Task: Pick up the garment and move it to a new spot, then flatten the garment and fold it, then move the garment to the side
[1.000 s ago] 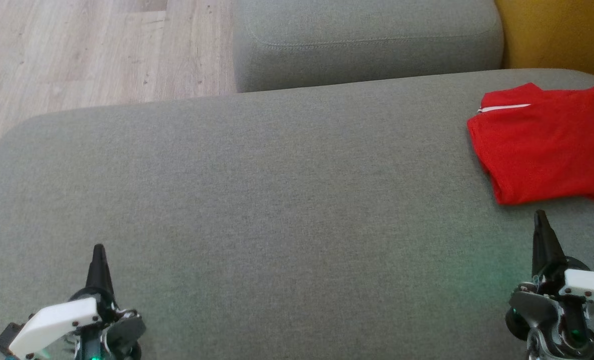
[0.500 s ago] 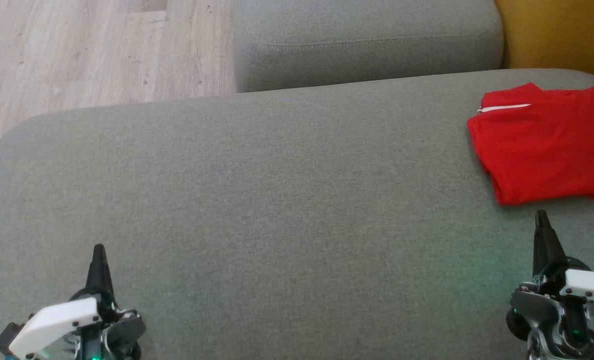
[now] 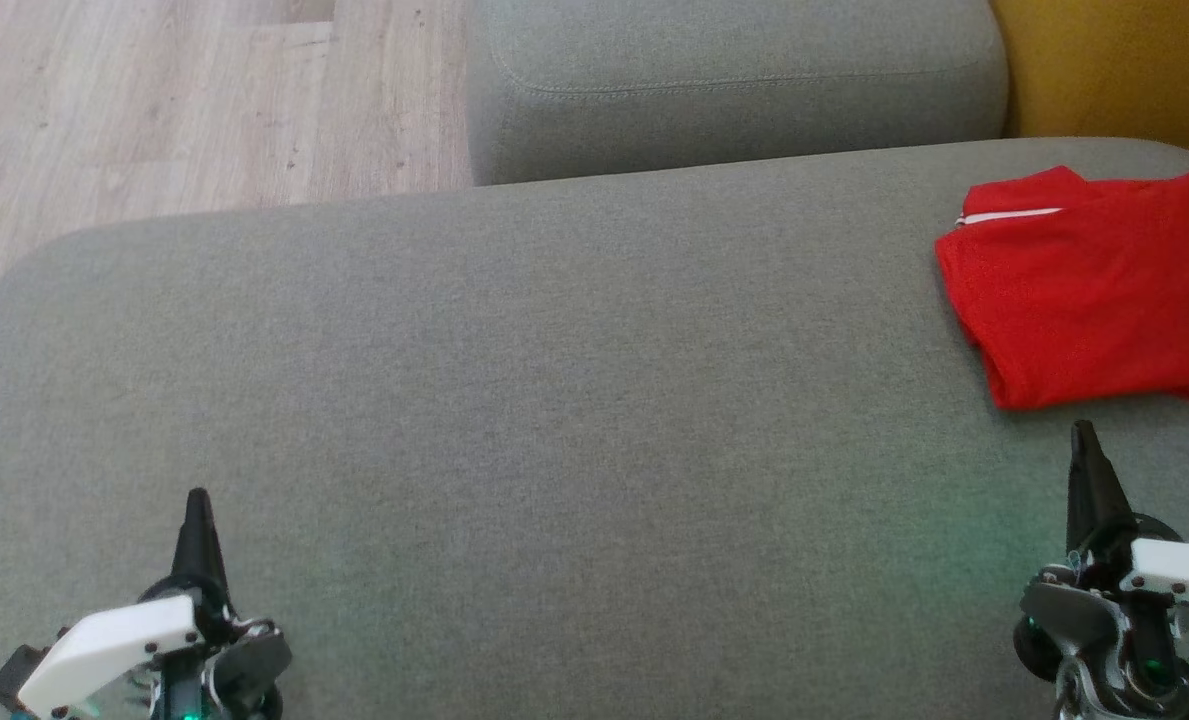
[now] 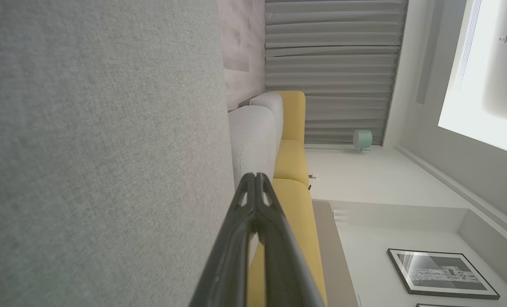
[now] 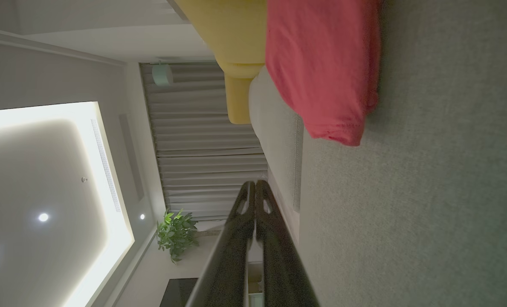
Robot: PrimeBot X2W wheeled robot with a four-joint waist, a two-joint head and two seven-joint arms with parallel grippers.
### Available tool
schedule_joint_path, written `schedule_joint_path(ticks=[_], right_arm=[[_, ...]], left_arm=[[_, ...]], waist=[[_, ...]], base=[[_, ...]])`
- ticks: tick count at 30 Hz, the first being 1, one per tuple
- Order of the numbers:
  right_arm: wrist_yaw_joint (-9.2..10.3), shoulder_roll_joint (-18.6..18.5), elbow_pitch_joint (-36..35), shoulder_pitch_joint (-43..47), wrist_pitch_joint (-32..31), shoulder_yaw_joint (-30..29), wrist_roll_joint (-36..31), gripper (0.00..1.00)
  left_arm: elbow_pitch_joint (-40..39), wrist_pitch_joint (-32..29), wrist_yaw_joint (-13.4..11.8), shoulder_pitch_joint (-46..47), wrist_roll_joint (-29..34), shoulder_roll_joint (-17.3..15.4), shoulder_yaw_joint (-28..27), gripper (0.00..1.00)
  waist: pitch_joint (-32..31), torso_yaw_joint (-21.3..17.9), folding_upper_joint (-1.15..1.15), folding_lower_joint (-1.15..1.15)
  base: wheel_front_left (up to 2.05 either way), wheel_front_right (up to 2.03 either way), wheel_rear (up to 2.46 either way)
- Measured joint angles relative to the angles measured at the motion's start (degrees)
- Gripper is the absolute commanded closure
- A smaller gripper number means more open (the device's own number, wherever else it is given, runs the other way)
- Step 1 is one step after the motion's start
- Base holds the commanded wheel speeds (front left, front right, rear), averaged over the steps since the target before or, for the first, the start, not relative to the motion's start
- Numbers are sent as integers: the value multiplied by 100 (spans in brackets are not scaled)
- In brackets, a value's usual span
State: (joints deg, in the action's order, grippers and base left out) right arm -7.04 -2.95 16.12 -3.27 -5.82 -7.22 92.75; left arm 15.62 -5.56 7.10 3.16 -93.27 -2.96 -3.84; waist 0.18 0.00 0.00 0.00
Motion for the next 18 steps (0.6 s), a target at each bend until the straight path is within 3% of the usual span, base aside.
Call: schedule_joint_path(ticks=[18], right_arm=[[0,15,0,0,-1,-10,0,100]], left_arm=[[0,-25,0,0,5,3,-9,100]], waist=[[0,0,0,0]], base=[[0,0,0]])
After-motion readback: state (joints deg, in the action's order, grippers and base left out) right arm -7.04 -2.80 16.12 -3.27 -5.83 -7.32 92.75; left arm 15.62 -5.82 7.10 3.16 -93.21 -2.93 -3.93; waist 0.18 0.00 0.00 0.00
